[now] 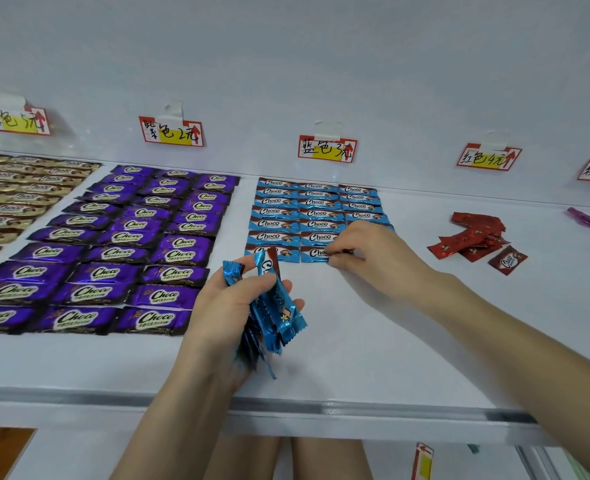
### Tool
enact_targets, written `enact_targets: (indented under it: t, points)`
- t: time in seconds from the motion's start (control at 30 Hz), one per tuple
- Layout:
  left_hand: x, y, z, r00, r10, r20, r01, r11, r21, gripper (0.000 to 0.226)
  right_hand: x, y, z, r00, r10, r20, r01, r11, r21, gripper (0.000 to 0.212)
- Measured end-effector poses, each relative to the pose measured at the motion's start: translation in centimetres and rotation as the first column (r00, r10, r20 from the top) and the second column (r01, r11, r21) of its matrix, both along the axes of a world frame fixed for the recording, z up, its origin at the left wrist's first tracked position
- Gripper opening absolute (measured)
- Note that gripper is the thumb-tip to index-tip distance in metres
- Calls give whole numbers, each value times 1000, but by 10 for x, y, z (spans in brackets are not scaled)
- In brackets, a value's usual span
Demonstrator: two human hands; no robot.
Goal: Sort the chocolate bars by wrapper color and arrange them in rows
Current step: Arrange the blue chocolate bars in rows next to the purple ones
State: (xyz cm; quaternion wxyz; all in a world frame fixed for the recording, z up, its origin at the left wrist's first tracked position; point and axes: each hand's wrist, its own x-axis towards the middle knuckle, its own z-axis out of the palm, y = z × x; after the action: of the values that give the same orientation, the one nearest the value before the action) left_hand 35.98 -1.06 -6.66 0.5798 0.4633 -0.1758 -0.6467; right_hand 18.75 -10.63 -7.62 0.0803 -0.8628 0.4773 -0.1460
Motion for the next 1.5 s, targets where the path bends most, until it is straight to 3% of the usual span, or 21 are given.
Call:
enact_targets:
  t: [0.07, 0.13, 0.2, 0.3, 0.4, 0.6, 0.67, 0.7, 0.77, 0.83, 0.9, 1.03, 1.17, 1.27, 1.4, 1.5]
  points:
    - [-3, -2, 1, 999, 43, -1, -43, 999, -16, 17, 3, 7, 6, 990, -56, 132, 56, 998, 5, 18]
    - [-8, -5, 1, 993, 118, 1, -118, 992, -54, 17, 9, 22, 19, 920, -115, 374, 86, 992, 92, 9]
    - [-15, -8, 4, 980, 200, -19, -201, 974, -103, 19, 17, 43, 33, 828, -121, 547, -5, 975, 223, 13]
    - [-27, -11, 8, 967, 247, -69, -255, 955, -152, 24, 27, 67, 43, 790, -144, 596, -118, 918, 378, 23]
    - [-33, -12, 10, 971, 221, -88, -233, 957, -172, 27, 25, 69, 39, 746, -180, 641, -110, 917, 384, 5]
    - [-35, -12, 9, 971, 227, -74, -236, 960, -150, 13, 7, 58, 42, 664, -233, 710, -66, 928, 367, 11]
    - [-35, -13, 8, 979, 201, -24, -202, 968, -147, 8, 0, 53, 39, 708, -138, 693, 14, 983, 182, 15]
    - [-35, -13, 8, 984, 176, 2, -174, 973, -149, 18, -3, 51, 38, 774, -32, 632, 45, 999, -4, 14]
    - [-37, -13, 9, 991, 129, 22, -124, 980, -157, 34, -10, 46, 29, 902, 172, 397, -23, 935, -353, 7]
    - [-39, -12, 10, 997, 66, 28, -60, 983, -175, 23, -15, 45, 18, 936, 269, 227, -126, 858, -499, 17]
    - [-40, -12, 9, 997, 48, 65, -36, 985, -170, 9, -19, 46, 15, 931, 296, 215, -158, 854, -495, 19]
    - [-39, -13, 5, 979, 55, 197, -16, 980, -196, 15, -28, 51, 24, 899, 242, 366, -113, 934, -338, 23]
    - [-42, -14, 4, 965, 23, 263, 29, 981, -194, 15, -31, 49, 28, 932, 298, 208, -191, 889, -417, 26]
    - [-44, -14, 3, 973, 5, 232, 33, 987, -157, 12, -42, 41, 24, 946, 293, 141, -208, 878, -432, 27]
    - [-37, -19, -1, 993, -53, 110, 54, 998, -9, 23, -68, 25, 13, 971, 110, 212, -66, 977, -203, 28]
    - [-36, -22, -5, 996, -79, -43, 81, 996, 48, 24, -77, 14, 8, 982, 19, 190, 1, 994, -109, 18]
